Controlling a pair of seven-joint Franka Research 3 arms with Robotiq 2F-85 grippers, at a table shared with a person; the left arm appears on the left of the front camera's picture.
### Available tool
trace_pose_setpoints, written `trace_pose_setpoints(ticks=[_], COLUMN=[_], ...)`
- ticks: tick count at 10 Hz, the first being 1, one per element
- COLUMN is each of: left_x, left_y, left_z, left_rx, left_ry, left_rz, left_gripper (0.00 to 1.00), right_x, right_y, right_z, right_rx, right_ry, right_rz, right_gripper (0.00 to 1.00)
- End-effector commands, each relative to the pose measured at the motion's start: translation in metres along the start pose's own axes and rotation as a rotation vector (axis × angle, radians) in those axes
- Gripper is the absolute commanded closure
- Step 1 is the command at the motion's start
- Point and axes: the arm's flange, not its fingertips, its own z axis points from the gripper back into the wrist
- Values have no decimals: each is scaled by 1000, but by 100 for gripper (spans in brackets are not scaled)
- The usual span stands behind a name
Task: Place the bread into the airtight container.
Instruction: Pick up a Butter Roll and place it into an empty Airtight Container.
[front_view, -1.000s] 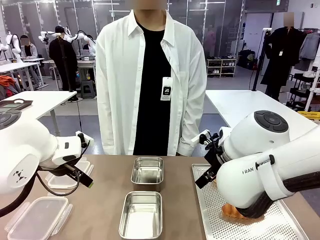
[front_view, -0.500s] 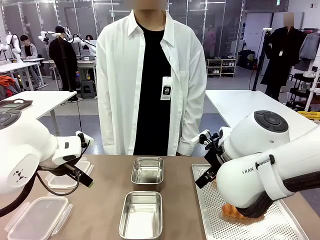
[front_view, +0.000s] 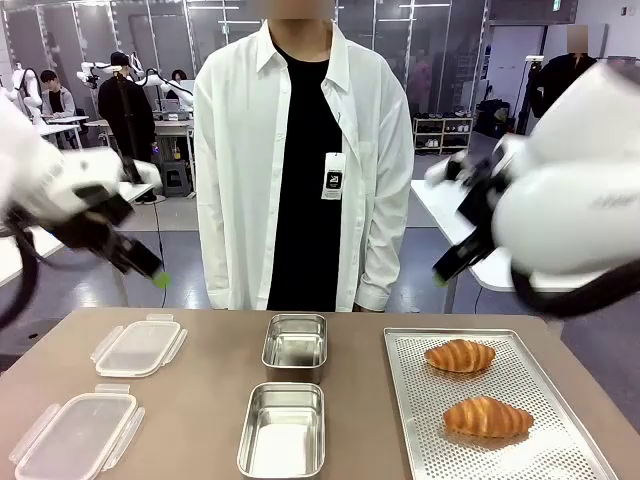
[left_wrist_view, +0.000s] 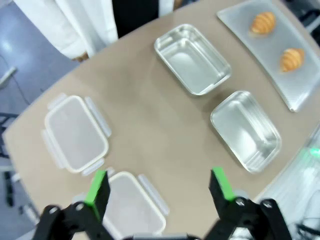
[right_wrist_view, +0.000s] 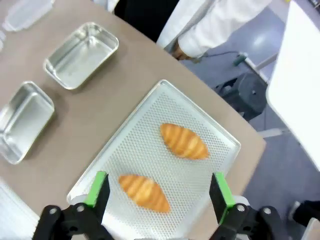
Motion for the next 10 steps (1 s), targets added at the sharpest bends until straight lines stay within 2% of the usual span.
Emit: trace_pose_setpoints(ticks=[1,2,3,6,8,9,10], left_x=[8,3,-6,-57,-73,-73,-72], left_y=[20,27,33,43,41,41,44], left_z=[70,121,162,247,263,263,272], left_rx=[-62,-78,-94,-52,-44,-80,-15], left_ry=[10,-19,-40,-137,-151,-186,-155], left_rz=[-13,-3,31,38,70,84,82], left_gripper=[0,0,0,0,0,0,0], right_x=[-7,-20,-35,-91,-111,-113,-107], right_y=[-28,-39,-47,-59,-63,-64,-60], right_z=[62,102,134,203,219,218,226], right_rx=[70,47,85,94,114,113,90], right_ry=[19,26,10,-32,-68,-46,-54], right_rz=[91,91,86,84,53,27,51], right_gripper=[0,0,0,0,0,0,0])
